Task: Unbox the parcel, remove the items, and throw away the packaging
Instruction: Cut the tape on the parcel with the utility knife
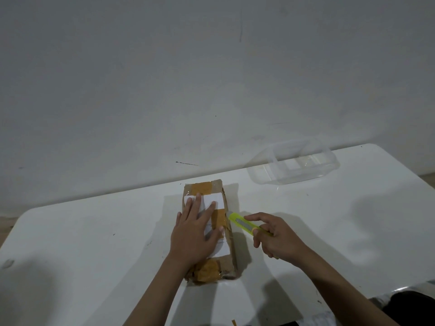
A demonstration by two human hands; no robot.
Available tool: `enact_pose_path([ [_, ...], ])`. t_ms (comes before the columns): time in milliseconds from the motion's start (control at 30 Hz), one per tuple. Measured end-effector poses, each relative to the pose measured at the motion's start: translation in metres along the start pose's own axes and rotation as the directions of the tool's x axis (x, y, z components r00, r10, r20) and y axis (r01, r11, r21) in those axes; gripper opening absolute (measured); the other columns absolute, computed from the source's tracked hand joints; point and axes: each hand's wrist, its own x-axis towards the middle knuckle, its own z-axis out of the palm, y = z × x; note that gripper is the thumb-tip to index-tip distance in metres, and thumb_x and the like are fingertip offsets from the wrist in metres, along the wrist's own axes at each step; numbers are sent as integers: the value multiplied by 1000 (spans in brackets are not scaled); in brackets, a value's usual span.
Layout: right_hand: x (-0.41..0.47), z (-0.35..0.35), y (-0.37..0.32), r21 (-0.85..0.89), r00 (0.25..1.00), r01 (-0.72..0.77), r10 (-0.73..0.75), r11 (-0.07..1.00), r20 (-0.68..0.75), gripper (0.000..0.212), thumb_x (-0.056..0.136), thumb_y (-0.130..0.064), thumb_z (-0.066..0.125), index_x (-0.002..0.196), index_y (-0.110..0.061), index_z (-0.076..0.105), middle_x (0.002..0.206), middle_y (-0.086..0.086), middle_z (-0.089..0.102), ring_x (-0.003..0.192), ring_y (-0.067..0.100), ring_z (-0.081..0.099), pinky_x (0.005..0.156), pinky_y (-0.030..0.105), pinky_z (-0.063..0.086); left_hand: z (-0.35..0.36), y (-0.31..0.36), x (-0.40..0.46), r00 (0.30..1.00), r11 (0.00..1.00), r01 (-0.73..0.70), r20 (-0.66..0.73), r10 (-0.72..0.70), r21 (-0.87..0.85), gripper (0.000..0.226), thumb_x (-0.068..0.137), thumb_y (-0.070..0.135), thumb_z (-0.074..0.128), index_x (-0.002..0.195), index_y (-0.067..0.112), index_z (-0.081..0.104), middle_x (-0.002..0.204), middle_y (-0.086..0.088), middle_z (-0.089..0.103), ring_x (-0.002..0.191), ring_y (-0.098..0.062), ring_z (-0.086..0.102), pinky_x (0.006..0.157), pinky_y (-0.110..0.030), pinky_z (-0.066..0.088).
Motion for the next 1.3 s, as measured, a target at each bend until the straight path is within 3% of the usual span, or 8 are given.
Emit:
enact_pose_path([
  [400,3,-10,-6,-4,999,-13,13,1000,52,31,93,-7,51,115,-25,60,59,3,59,38,10,40,41,20,37,3,-1,1,1000,1000,1,-20,-1,-8,73,79,73,18,145,42,18,159,5,1,142,-15,-11,108,-38,0],
  [733,-10,15,0,-90,995,59,-65,994,-74,30,91,-10,53,112,-30,58,65,0,57,41,2,46,46,19,40,4,3,2,999,999,37,-6,-38,-29,76,76,73,17,145,42,21,159,5,0,145,-18,-7,112,-42,1],
  [867,-7,24,1,-42,993,52,-57,998,-108,32,91,-10,54,106,-37,58,65,6,60,46,8,46,46,25,43,9,6,2,997,996,79,-22,-80,-48,75,77,72,18,145,40,25,159,3,1,146,-21,-6,114,-49,6],
  [1067,-20,21,5,-120,993,116,-118,986,-11,29,90,-13,56,112,-31,59,65,-6,58,53,8,51,52,23,44,9,6,4,995,992,100,-11,-101,-73,77,75,74,16,144,42,23,158,6,-3,146,-18,-9,113,-43,1],
  [1167,-24,23,7,-94,992,124,-124,988,2,28,91,-11,55,113,-28,60,62,0,58,49,8,45,50,24,40,8,8,4,995,992,97,-18,-99,-77,77,75,74,16,144,42,23,158,6,-3,145,-17,-9,110,-39,-2],
  [1300,-27,17,5,-55,996,84,-86,995,-36,28,92,-9,54,111,-29,60,66,8,61,44,3,44,48,17,39,6,8,2,996,992,91,-17,-93,-84,76,76,74,17,144,42,23,159,5,-2,145,-17,-8,113,-42,2],
])
